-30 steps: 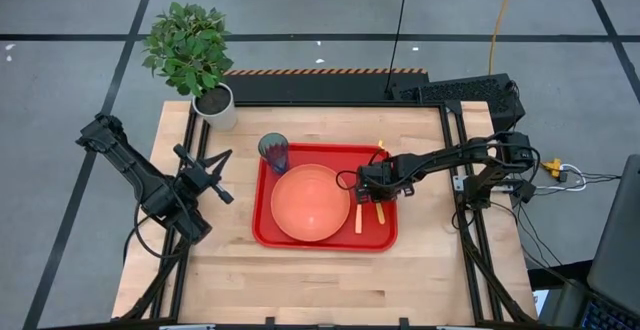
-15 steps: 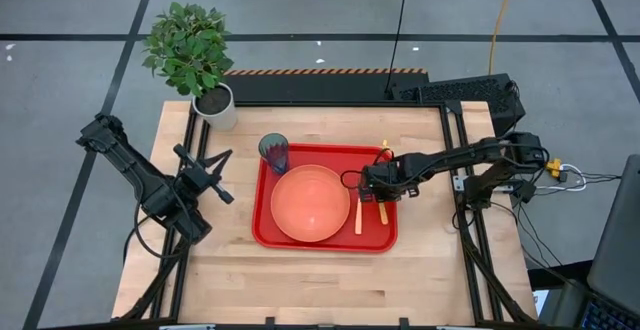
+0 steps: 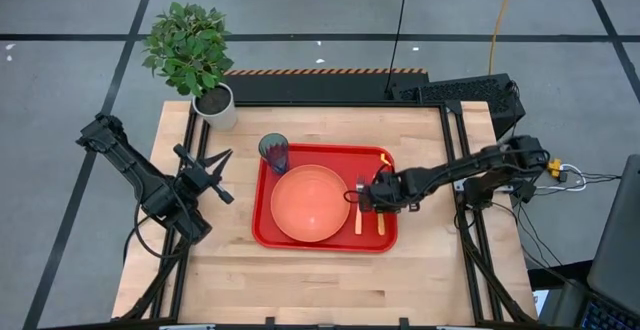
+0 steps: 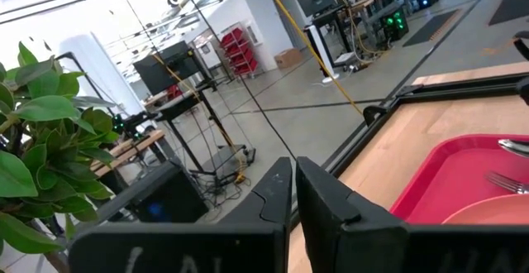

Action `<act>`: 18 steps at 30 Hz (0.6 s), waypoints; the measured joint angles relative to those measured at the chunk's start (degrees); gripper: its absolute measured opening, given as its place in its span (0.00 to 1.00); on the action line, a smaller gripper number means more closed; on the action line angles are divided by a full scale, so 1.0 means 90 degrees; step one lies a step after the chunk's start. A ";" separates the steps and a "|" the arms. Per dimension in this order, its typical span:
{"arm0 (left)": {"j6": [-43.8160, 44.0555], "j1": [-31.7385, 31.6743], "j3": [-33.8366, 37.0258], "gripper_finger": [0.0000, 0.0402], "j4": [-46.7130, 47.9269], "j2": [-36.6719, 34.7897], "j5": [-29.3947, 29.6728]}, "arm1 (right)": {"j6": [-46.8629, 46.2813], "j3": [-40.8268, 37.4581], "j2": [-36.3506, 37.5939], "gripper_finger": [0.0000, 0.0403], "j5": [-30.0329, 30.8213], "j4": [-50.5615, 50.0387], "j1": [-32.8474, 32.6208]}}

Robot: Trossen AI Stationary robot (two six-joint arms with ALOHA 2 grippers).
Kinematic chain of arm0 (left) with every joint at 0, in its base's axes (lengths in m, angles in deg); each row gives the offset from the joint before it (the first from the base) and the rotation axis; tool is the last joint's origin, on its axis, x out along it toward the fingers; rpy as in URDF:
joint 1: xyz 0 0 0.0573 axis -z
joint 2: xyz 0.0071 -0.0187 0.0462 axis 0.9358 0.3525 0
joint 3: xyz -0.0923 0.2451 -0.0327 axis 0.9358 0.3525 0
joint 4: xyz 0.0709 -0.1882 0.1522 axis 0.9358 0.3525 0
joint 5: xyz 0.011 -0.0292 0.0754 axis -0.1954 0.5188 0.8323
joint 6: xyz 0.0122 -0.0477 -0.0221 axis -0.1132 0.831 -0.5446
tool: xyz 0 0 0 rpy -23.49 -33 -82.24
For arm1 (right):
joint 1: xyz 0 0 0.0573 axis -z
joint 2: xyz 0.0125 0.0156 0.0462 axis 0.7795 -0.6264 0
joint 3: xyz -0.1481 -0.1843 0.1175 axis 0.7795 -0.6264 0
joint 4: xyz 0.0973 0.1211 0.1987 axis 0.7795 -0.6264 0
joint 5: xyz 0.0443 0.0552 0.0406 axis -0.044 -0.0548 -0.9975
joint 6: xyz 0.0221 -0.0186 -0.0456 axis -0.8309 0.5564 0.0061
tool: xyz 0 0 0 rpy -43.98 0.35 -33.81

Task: Pick and place plate/cup/fork/spoon on tray
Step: Put the orange spoon on the red serving tray to the right of the yellow fork

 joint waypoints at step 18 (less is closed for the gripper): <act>0.0004 0.0000 0.0000 0.06 0.0002 0.0002 0.0000 | -0.0365 -0.0170 -0.0045 0.10 0.0274 0.0372 0.0021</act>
